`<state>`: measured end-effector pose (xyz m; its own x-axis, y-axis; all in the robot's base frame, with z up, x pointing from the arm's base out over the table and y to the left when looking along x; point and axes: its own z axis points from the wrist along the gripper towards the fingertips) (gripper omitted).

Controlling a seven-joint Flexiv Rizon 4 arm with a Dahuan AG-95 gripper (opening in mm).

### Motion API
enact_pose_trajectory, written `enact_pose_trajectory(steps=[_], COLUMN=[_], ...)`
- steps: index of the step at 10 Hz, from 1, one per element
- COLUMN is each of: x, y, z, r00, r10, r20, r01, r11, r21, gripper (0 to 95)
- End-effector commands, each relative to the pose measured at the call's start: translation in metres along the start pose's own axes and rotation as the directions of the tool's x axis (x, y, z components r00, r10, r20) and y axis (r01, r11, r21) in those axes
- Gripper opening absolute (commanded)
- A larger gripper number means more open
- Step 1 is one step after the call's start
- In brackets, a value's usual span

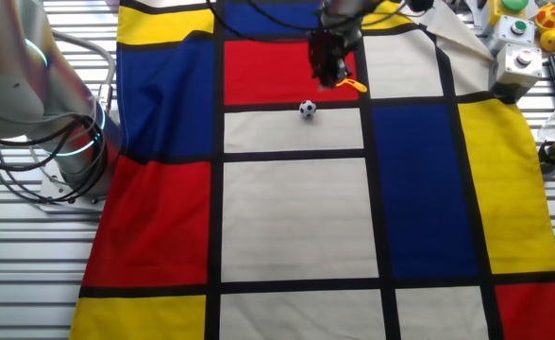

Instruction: Remove the bubble ring from the ball

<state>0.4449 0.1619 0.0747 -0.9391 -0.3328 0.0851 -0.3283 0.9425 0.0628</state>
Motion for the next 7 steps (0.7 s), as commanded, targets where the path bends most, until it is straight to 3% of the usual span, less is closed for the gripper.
enact_pose_trajectory(steps=[1, 3, 5, 7], x=[-0.005, -0.005, -0.005, -0.004], y=[0.046, 0.062, 0.071, 0.073], z=[-0.018, -0.022, -0.024, -0.025], r00=[0.954, 0.942, 0.932, 0.941], r10=[0.299, 0.335, 0.353, 0.331], r20=[0.001, 0.016, 0.081, 0.068], r01=[-0.298, -0.335, -0.350, -0.329], r11=[0.954, 0.942, 0.936, 0.944], r21=[-0.036, -0.037, -0.039, -0.035], gripper=[0.0, 0.0, 0.0, 0.0])
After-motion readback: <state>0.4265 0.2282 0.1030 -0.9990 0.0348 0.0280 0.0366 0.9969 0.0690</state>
